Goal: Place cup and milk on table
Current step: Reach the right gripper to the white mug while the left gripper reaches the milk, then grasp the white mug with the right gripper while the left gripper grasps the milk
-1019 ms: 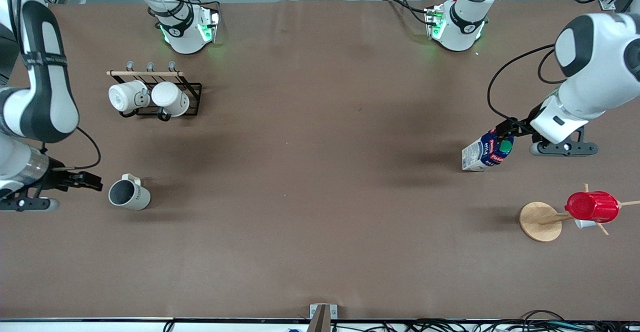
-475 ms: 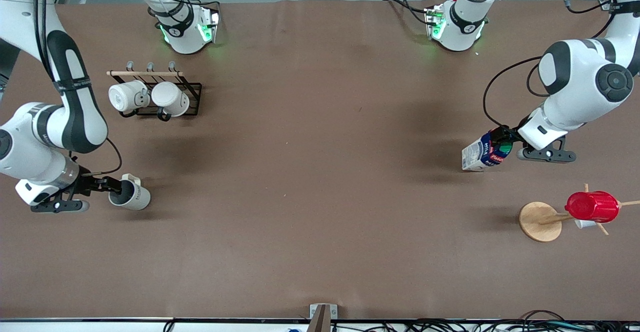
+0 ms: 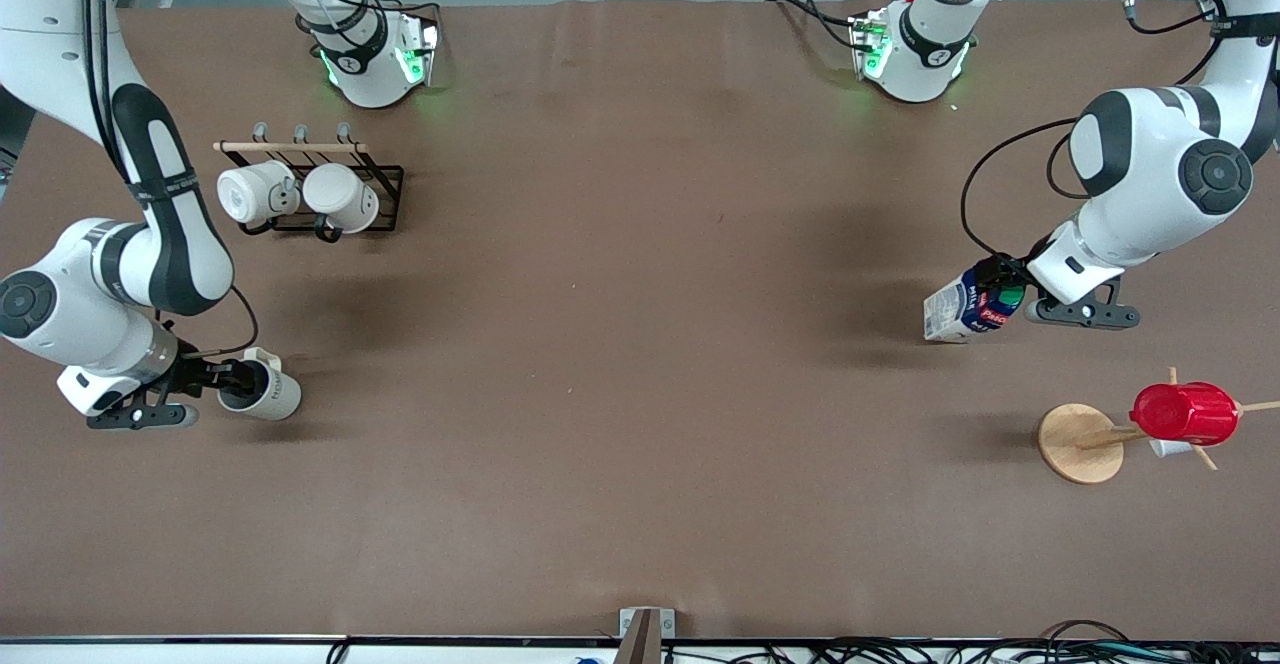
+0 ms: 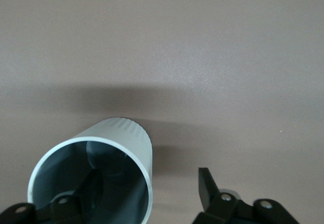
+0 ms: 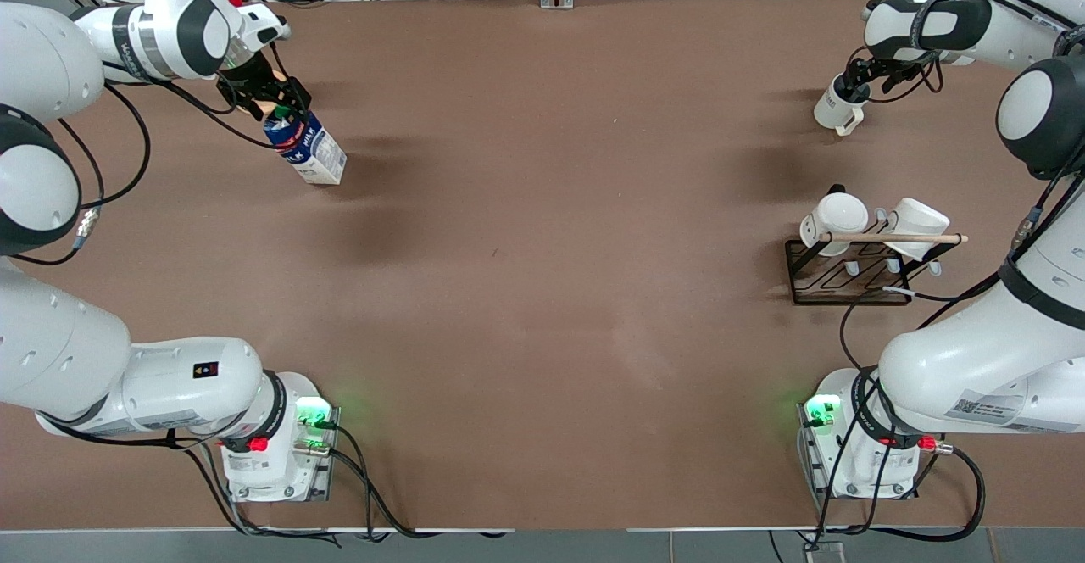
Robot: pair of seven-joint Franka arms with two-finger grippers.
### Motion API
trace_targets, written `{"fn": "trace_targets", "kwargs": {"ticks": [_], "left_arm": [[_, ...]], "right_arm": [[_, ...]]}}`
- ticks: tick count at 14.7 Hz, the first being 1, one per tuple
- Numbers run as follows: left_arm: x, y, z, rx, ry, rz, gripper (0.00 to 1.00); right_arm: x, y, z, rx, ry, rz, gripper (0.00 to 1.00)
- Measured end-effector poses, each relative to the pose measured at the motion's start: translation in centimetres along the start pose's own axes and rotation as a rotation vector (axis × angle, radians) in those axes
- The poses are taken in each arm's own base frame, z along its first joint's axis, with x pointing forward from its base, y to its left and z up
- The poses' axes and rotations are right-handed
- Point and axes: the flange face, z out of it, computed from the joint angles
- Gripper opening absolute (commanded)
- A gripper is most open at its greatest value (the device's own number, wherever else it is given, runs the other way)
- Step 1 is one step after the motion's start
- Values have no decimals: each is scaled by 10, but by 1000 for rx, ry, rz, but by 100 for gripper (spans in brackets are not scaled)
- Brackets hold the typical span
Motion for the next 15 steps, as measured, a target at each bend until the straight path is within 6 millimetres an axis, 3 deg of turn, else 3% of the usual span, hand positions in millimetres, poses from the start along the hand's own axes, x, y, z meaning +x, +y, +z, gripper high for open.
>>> {"fn": "trace_targets", "kwargs": {"ticks": [2, 3, 4, 7, 9, 11, 13, 15], "left_arm": [[0, 0, 2, -1, -4, 1, 94], [0, 1, 2, -1, -2, 2, 90], [1, 2, 2, 0, 6, 4, 79], [4, 5, -1, 2, 25, 11, 38], [5, 5, -2, 3, 29, 11, 21], [5, 5, -3, 3, 30, 11, 15], [5, 5, -4, 3, 32, 11, 12], [5, 5, -7, 5, 37, 11, 6]], "right_arm": [[-1, -1, 4, 1, -6, -1, 35], [-1, -1, 5, 2, -8, -2, 18], [-1, -1, 7, 2, -11, -2, 2], [-1, -1, 7, 2, -10, 3, 0], [3, 1, 1, 3, -11, 24, 0], [10, 0, -16, 13, -49, 72, 0], [22, -8, -53, 20, -71, 108, 0], [32, -31, -95, 25, -87, 138, 0]]}}
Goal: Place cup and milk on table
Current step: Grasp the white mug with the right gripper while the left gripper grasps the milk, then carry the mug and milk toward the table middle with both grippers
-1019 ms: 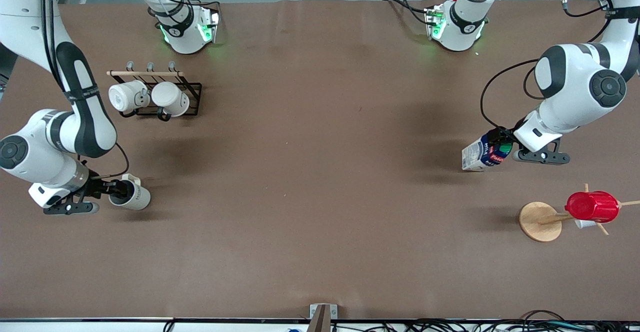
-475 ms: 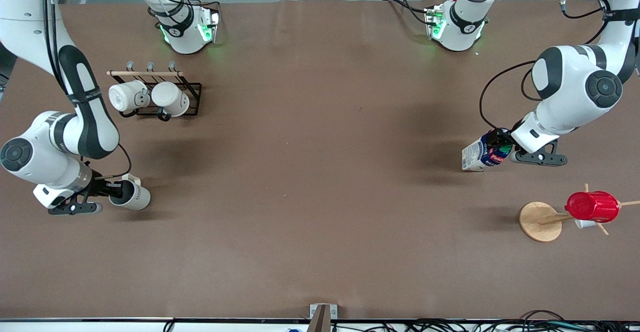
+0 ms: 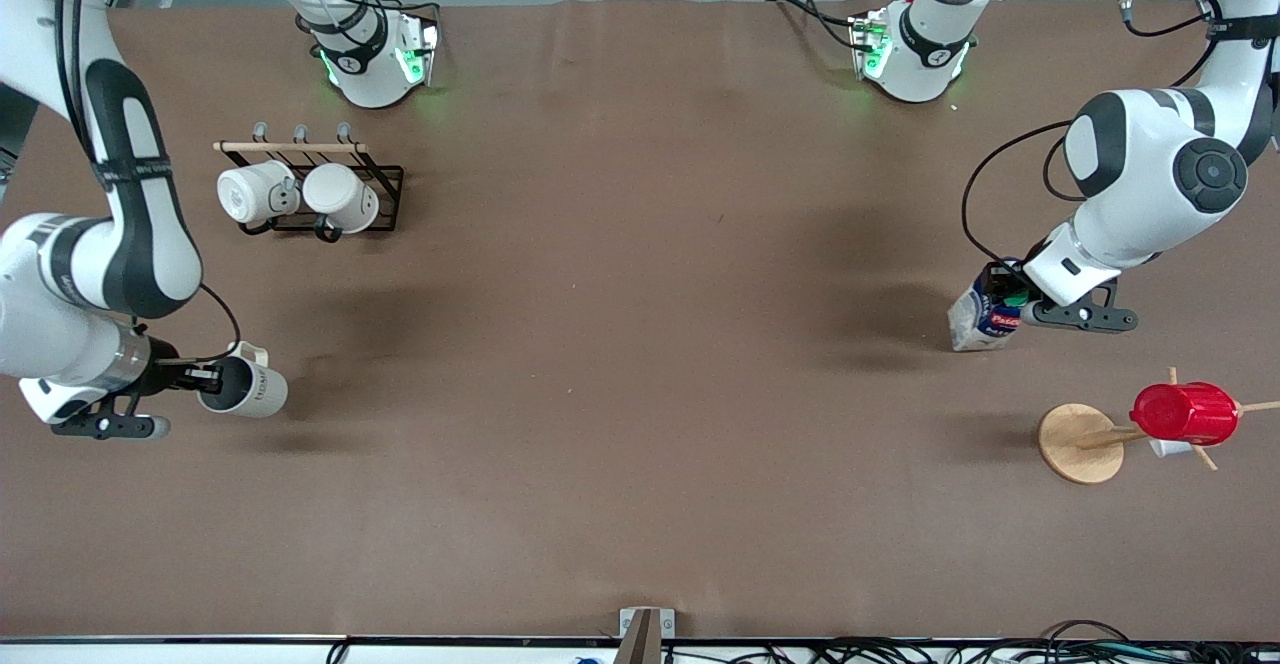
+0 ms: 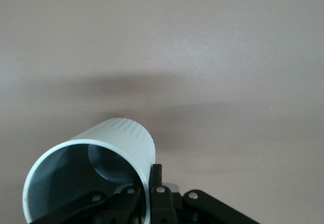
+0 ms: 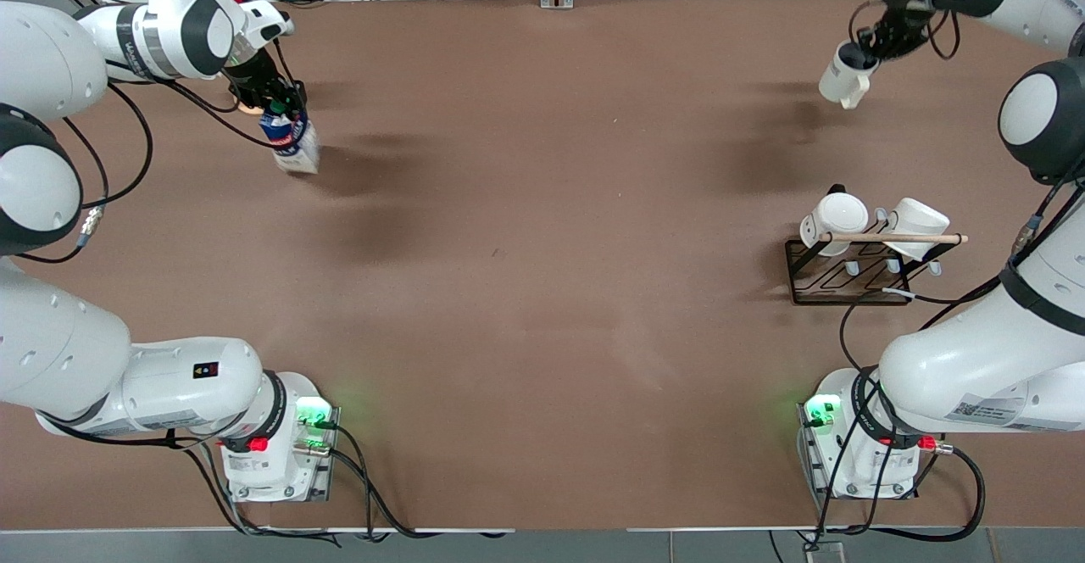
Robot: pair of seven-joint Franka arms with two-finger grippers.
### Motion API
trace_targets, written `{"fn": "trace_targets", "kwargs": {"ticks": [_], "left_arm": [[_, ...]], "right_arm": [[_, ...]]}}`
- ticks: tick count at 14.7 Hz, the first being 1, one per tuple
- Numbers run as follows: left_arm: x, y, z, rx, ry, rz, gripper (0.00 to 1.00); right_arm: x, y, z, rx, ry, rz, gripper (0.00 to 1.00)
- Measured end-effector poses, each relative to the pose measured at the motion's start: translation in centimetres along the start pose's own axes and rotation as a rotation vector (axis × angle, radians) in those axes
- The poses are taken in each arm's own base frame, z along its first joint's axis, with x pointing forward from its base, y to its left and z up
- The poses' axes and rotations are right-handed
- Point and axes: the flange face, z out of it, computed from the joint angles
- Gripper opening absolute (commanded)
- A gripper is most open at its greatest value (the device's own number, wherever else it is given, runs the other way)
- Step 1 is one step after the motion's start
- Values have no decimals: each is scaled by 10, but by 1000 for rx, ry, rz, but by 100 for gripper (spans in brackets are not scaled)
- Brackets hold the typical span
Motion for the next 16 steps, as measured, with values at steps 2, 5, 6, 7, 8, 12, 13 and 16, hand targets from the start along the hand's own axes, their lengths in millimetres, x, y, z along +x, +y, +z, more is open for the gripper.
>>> {"fn": "trace_targets", "kwargs": {"ticks": [2, 5, 6, 7, 8, 12, 13, 16], "left_arm": [[0, 3, -7, 3, 14, 5, 3], [1, 17, -24, 8, 43, 31, 0], [1, 23, -28, 10, 52, 42, 0], [1, 28, -32, 11, 56, 51, 0], [1, 33, -35, 11, 51, 60, 0], [0, 54, -45, 9, 40, 94, 1], [0, 62, -46, -1, 37, 99, 1], [0, 86, -49, -76, 44, 85, 0]], "right_arm": [[0, -46, -31, 2, -5, 39, 0], [-7, -143, -48, 4, 17, 101, 0], [-12, -175, -49, 5, 20, 115, 0], [-19, -204, -49, 4, 20, 115, 0], [-27, -232, -49, 4, 20, 102, 0], [-67, -337, -45, 27, 10, 33, 1], [-77, -361, -42, 46, 7, 21, 1], [-104, -420, -23, 65, 15, 35, 1]]}}
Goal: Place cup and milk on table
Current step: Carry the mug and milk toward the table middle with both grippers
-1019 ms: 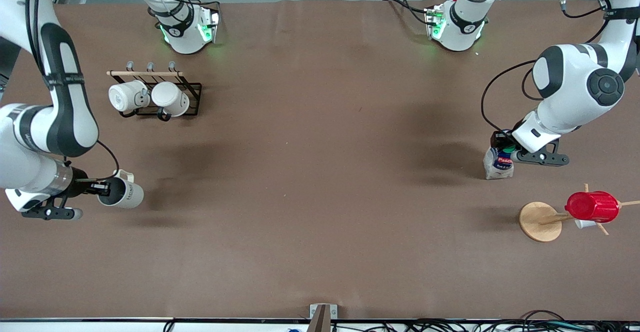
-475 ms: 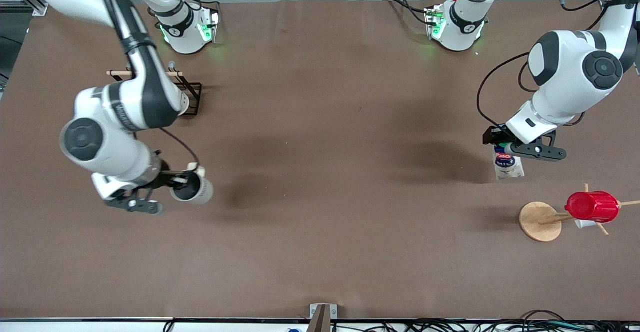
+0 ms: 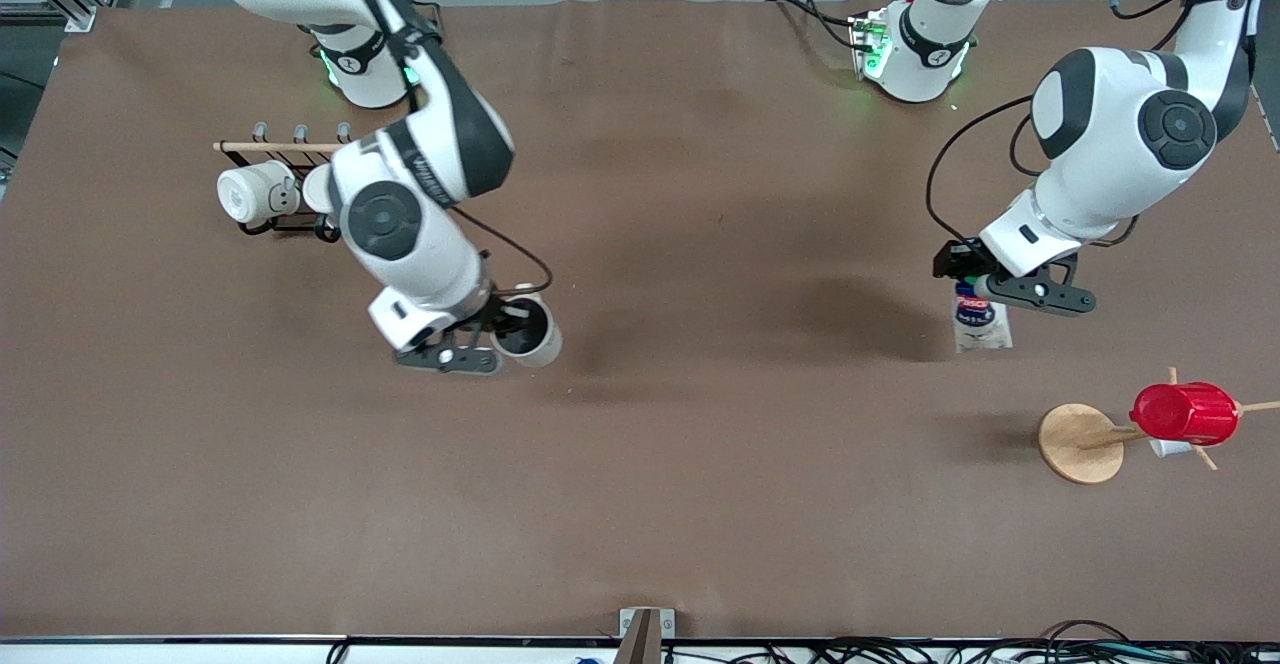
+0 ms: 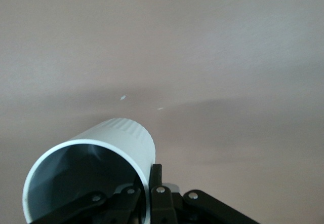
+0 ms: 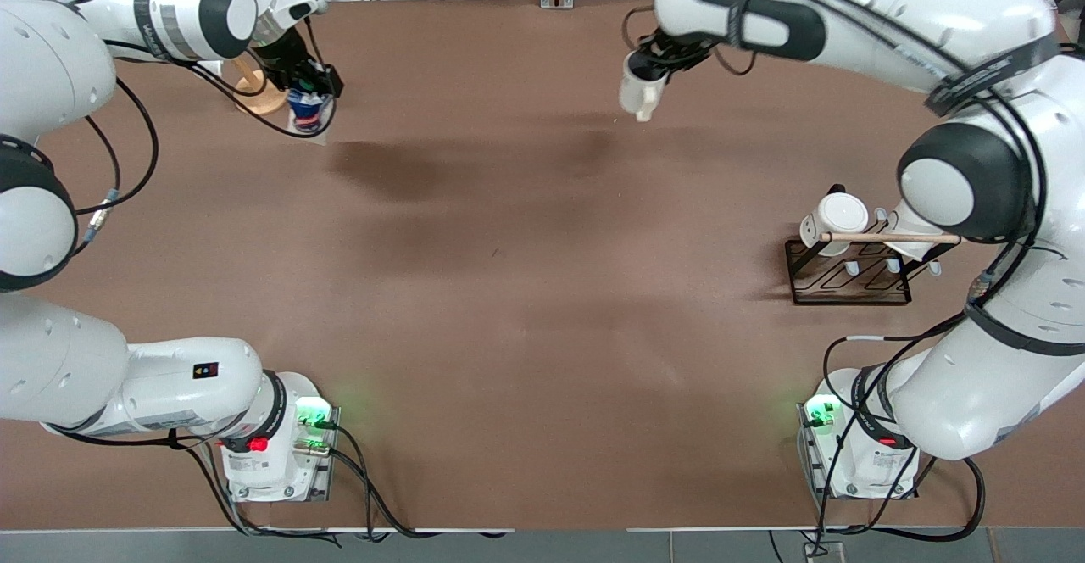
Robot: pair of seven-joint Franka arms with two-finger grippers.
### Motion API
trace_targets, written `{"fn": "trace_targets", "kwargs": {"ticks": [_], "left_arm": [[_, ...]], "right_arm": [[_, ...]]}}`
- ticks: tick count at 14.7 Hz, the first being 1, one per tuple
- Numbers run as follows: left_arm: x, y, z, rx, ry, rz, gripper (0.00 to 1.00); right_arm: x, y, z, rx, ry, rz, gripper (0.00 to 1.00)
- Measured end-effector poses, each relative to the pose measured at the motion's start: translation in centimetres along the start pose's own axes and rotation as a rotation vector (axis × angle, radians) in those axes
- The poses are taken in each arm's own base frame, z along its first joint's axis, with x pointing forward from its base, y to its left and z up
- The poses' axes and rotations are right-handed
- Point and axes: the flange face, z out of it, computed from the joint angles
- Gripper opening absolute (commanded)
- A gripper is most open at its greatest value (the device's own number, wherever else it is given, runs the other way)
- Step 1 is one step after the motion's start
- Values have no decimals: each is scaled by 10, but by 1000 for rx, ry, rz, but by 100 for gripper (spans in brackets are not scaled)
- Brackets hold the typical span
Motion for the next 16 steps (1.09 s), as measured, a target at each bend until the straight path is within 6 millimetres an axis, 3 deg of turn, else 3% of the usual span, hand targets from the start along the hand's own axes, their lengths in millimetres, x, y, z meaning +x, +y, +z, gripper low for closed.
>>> {"fn": "trace_targets", "kwargs": {"ticks": [3, 8, 10, 11, 13, 14, 16], "left_arm": [[2, 31, 0, -64, 5, 6, 0], [1, 104, 14, -184, -28, 17, 0], [4, 136, 20, -214, -47, 14, 0], [8, 153, 23, -232, -56, 15, 0], [16, 185, 31, -269, -83, 5, 0], [21, 200, 37, -289, -98, 5, 0], [29, 225, 51, -324, -127, 7, 0]], "right_arm": [[-15, -32, 39, 1, 9, 13, 2], [-33, -60, 86, 0, 15, 20, 8], [-41, -71, 102, -2, 15, 17, 16], [-44, -73, 107, -5, 13, 16, 24], [-45, -73, 113, -11, 7, 17, 30], [-45, -73, 114, -13, 6, 17, 42], [-45, -73, 115, -14, 6, 19, 81]]}}
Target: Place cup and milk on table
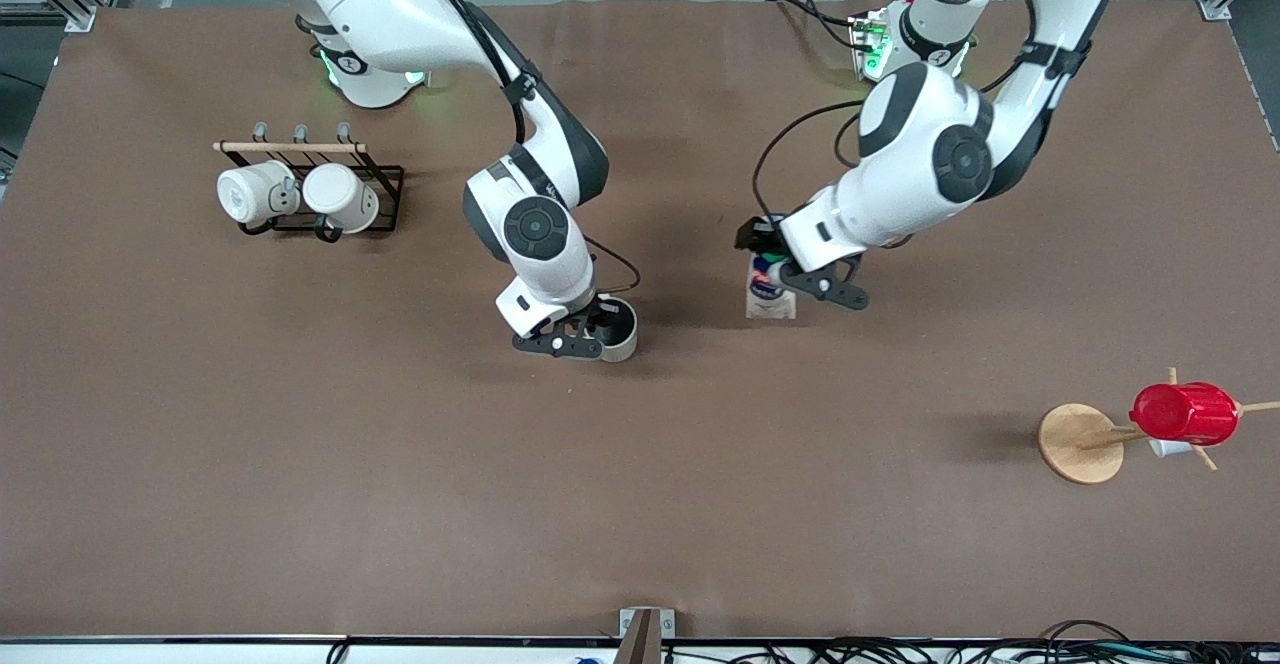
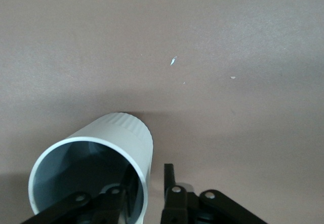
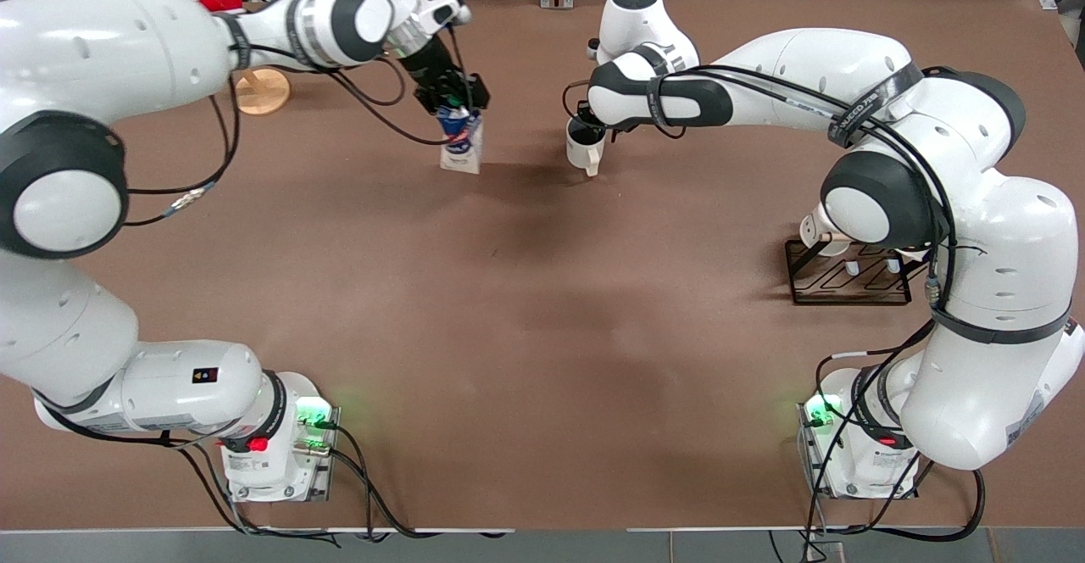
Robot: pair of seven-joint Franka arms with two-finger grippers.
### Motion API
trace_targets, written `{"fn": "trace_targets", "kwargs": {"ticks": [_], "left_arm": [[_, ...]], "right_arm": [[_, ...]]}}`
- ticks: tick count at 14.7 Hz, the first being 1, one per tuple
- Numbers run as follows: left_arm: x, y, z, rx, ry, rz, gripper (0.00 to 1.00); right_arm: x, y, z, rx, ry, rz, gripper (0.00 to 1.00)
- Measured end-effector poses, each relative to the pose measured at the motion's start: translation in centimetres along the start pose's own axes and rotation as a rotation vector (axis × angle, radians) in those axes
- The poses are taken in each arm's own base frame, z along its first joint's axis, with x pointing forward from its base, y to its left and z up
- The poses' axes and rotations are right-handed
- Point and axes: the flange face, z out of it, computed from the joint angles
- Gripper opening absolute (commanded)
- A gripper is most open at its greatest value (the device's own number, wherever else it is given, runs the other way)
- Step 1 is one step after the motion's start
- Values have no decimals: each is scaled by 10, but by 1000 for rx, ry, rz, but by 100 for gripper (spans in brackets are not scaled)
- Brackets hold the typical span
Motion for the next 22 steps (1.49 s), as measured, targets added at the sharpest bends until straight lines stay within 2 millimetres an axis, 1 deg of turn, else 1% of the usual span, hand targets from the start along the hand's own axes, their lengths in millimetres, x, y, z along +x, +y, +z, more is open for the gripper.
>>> {"fn": "trace_targets", "kwargs": {"ticks": [2, 3, 4, 5, 6, 7, 8, 10, 11, 13, 15, 17, 19, 21, 22], "left_arm": [[10, 18, 20, -33, -25, -16, 0], [16, 28, 29, -50, -32, -21, 0], [22, 35, 38, -68, -29, -23, 0], [29, 40, 46, -85, -17, -25, 0], [35, 46, 53, -101, -3, -25, 0], [39, 49, 61, -114, 15, -30, 0], [42, 52, 67, -123, 26, -35, 0], [46, 51, 74, -132, 39, -41, 0], [49, 49, 75, -138, 51, -46, 0], [57, 46, 76, -144, 72, -50, 0], [60, 43, 80, -137, 73, -44, 0], [62, 40, 85, -137, 68, -46, 0], [64, 38, 90, -140, 65, -50, 1], [65, 36, 91, -142, 66, -51, 1], [65, 36, 92, -142, 65, -51, 4]], "right_arm": [[4, 2, -5, 3, 9, 6, 100], [9, 3, -13, 10, 22, 12, 100], [16, 8, -28, 14, 33, 23, 100], [26, 18, -49, 14, 39, 41, 100], [38, 32, -75, 17, 47, 62, 100], [53, 54, -106, 22, 60, 82, 100], [69, 83, -139, 25, 77, 97, 100], [96, 152, -203, 27, 117, 125, 100], [105, 187, -230, 20, 135, 144, 100], [113, 249, -275, -8, 167, 198, 100], [113, 300, -315, -35, 190, 264, 100], [110, 342, -351, -45, 189, 330, 100], [108, 385, -376, -59, 155, 346, 100], [105, 423, -392, -56, 120, 296, 100], [102, 440, -402, -49, 116, 278, 100]]}}
